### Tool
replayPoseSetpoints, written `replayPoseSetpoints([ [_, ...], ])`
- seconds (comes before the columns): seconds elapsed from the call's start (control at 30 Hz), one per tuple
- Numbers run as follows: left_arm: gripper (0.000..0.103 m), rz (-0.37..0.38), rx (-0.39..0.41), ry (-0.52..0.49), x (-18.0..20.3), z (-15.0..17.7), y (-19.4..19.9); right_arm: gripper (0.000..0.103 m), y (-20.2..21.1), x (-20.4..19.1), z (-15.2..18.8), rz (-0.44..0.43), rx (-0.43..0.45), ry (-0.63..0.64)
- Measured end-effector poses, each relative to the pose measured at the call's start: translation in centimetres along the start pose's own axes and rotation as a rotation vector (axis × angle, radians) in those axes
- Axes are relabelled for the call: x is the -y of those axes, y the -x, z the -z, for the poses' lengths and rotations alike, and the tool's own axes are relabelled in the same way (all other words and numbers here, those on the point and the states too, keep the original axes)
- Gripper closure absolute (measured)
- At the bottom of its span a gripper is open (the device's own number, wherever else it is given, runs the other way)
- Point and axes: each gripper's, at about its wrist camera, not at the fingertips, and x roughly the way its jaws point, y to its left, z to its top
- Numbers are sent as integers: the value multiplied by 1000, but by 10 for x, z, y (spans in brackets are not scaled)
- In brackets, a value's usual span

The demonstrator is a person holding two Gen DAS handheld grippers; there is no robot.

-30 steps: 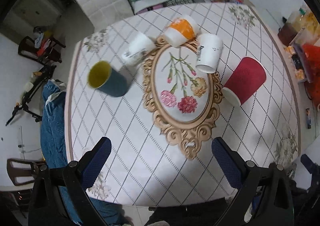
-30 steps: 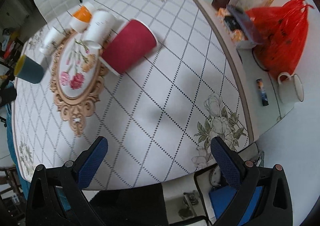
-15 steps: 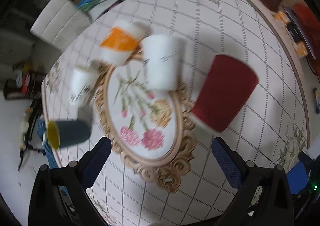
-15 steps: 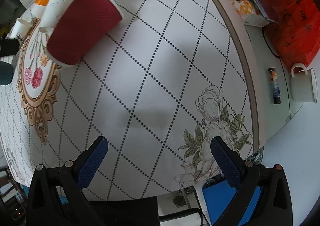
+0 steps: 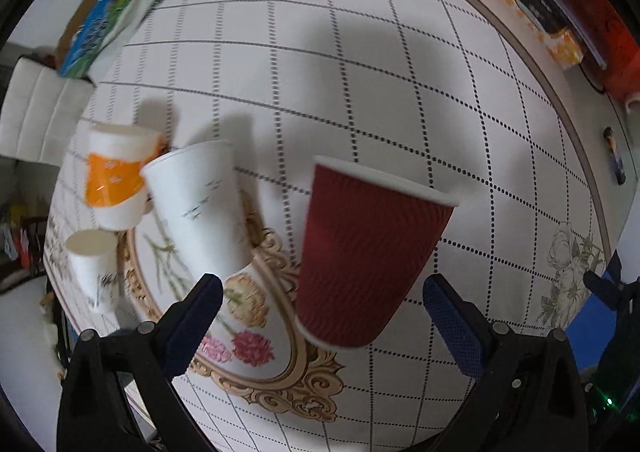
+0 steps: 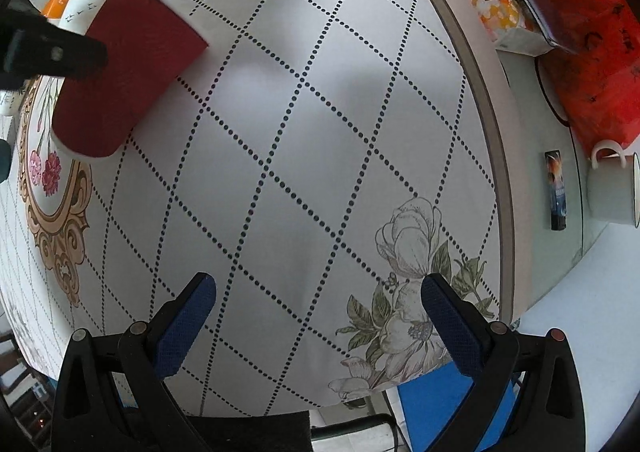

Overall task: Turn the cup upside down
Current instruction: 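Close the left tool around the red ribbed cup's body, then lift the red cup with the left tool, opening facing up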

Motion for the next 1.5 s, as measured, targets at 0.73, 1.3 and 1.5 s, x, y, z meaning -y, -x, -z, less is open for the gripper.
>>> replayPoseSetpoints([
  [0.73, 27, 7, -53, 17, 2, -34, -47, 0, -36, 30, -69, -36, -29, 18],
  [1.3, 27, 93, -36, 343, -55, 77, -27, 0, -27, 27, -115, -38, -4, 115],
  [1.5, 27, 120, -49, 478, -81, 158, -32, 0, -18, 10, -114, -41, 16, 166],
])
